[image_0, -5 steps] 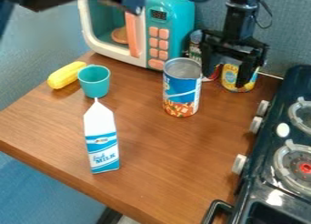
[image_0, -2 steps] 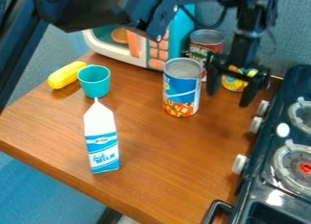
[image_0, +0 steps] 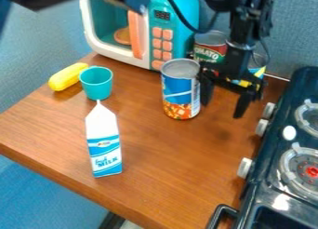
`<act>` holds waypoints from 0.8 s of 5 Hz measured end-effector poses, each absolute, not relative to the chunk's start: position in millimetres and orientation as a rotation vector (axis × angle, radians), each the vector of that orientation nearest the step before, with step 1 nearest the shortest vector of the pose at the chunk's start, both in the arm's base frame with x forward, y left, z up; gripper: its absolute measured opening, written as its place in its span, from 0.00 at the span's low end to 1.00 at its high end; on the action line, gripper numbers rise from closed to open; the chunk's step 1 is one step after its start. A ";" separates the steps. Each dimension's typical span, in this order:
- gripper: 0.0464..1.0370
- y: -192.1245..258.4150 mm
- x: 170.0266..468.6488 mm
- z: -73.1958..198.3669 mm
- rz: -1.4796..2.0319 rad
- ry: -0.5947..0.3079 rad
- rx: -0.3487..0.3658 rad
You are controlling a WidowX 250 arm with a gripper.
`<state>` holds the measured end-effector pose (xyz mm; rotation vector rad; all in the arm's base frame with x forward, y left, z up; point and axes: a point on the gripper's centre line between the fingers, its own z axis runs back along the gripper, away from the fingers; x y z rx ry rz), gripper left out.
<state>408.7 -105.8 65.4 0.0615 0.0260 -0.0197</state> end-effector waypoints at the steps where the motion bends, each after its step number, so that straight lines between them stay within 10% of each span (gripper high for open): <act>1: 0.96 -81.6 406.3 67.6 0.053 -0.001 0.065; 4: 0.96 -43.3 414.4 75.5 0.147 -0.042 0.029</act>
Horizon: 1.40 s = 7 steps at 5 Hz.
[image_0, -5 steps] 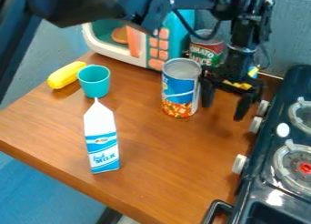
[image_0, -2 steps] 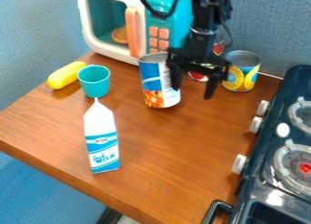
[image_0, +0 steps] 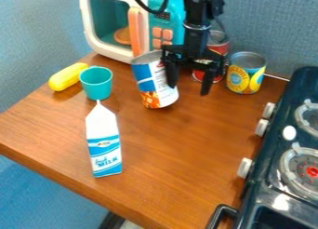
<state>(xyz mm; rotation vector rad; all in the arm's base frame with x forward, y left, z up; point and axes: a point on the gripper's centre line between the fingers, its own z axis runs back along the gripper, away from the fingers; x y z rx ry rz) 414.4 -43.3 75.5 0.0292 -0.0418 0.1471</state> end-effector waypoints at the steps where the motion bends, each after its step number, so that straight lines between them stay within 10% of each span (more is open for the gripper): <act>1: 0.96 -37.1 412.8 74.1 0.161 -0.028 0.034; 5: 0.96 -34.4 407.0 65.4 0.181 -0.018 0.029; 7: 0.96 -48.5 383.3 112.5 0.051 -0.092 -0.087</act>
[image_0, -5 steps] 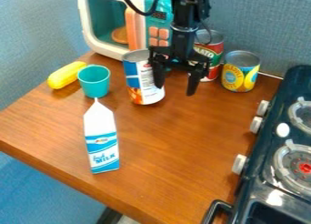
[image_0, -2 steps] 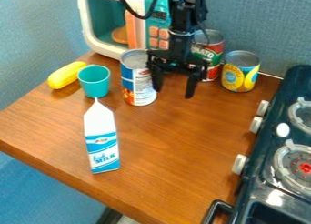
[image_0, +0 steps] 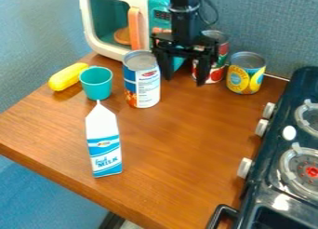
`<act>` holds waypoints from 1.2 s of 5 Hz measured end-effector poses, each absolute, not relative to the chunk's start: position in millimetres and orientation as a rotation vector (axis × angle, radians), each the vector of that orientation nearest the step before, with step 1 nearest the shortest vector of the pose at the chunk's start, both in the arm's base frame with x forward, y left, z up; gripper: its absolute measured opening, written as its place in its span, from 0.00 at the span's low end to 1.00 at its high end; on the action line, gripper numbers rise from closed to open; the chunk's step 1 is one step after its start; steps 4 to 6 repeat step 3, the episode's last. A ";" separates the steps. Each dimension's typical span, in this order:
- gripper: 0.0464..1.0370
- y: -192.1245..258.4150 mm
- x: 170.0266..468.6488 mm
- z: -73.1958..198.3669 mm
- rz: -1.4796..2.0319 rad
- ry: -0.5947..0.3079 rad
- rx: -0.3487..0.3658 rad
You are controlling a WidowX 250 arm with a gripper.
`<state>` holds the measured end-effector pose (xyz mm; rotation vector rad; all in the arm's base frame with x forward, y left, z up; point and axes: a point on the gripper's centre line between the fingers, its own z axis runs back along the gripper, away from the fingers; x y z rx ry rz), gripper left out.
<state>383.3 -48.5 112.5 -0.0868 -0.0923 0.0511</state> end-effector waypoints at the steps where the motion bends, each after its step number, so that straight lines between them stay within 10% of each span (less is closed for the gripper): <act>1: 0.96 -43.3 347.7 121.7 -0.038 -0.016 -0.065; 3: 0.96 -30.7 303.6 114.4 -0.220 0.161 0.164; 6: 0.96 -30.7 303.6 114.4 -0.220 0.161 0.164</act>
